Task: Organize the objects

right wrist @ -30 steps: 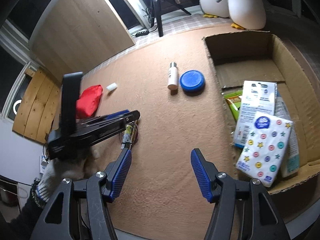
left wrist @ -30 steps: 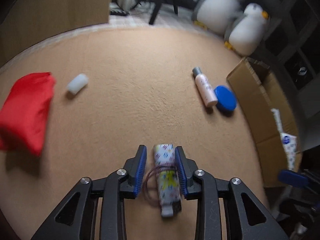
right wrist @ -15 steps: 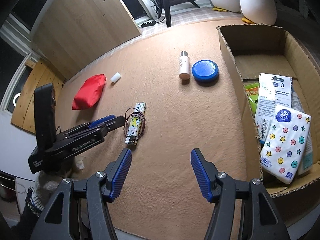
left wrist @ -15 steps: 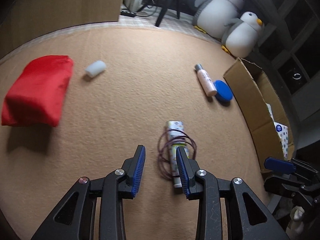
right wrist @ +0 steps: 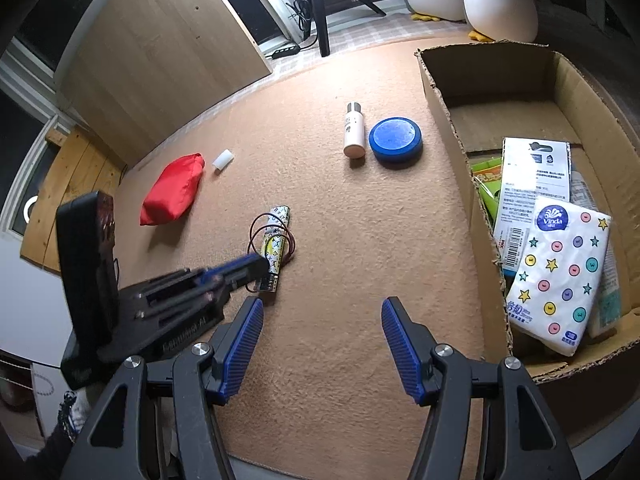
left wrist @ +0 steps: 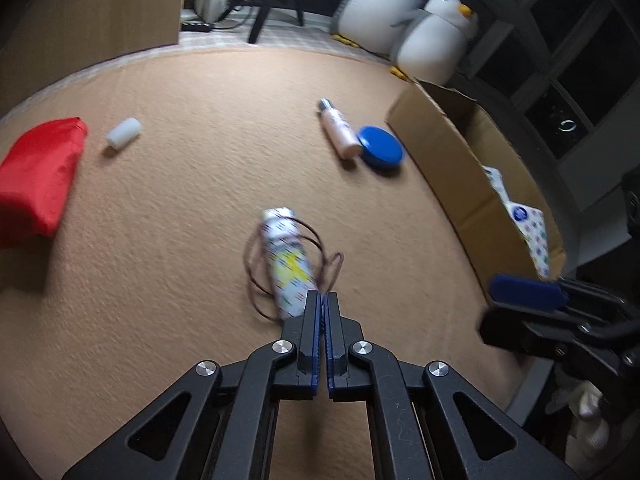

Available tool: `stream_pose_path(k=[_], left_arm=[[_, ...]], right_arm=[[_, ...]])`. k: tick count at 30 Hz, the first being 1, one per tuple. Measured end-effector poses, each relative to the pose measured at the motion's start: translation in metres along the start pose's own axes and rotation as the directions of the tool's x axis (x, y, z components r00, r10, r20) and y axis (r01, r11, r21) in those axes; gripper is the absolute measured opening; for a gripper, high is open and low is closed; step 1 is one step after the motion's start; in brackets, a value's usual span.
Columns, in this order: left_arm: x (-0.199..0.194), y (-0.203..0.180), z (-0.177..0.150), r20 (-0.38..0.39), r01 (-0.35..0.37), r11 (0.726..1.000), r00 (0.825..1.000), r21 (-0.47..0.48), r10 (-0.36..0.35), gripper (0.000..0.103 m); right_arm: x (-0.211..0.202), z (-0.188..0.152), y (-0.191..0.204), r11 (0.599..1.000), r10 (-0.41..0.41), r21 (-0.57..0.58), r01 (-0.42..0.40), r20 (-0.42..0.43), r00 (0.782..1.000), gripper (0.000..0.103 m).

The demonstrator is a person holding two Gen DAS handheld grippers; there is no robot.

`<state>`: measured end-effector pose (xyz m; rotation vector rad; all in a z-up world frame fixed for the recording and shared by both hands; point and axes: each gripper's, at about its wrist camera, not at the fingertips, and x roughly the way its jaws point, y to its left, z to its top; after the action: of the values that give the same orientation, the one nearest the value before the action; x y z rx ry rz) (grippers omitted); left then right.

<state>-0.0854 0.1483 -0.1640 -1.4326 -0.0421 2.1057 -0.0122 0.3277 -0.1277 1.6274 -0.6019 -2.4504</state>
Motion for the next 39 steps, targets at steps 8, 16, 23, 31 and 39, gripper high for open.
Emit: stream_pose_path(k=[8,16,23,31,39], left_arm=[[-0.015,-0.007,-0.015,0.000,0.091,0.994,0.996,-0.054,-0.091,0.000],[-0.060,-0.007,-0.017,0.084,0.078,0.996,0.994,-0.032,-0.075,0.000],[-0.042,-0.008,-0.007,0.057,-0.011,0.999,0.998,0.031,0.009,0.056],[-0.011,-0.017,0.003,0.045,-0.082,0.988,0.996,0.127,0.077,0.028],[-0.012,0.003,-0.004,0.031,-0.019,0.999,0.999,0.051,0.017,0.001]], right_arm=[[0.007,0.002,0.002,1.000,0.003,-0.001,-0.003,-0.009,1.000,0.058],[0.010,0.003,0.004,1.000,0.006,-0.002,-0.006,-0.013,1.000,0.058],[0.015,0.005,0.009,1.000,0.018,-0.002,-0.018,-0.020,1.000,0.058],[0.010,0.006,0.001,1.000,0.004,0.020,-0.004,-0.012,1.000,0.058],[0.010,0.011,-0.001,1.000,0.003,0.015,-0.003,-0.010,1.000,0.058]])
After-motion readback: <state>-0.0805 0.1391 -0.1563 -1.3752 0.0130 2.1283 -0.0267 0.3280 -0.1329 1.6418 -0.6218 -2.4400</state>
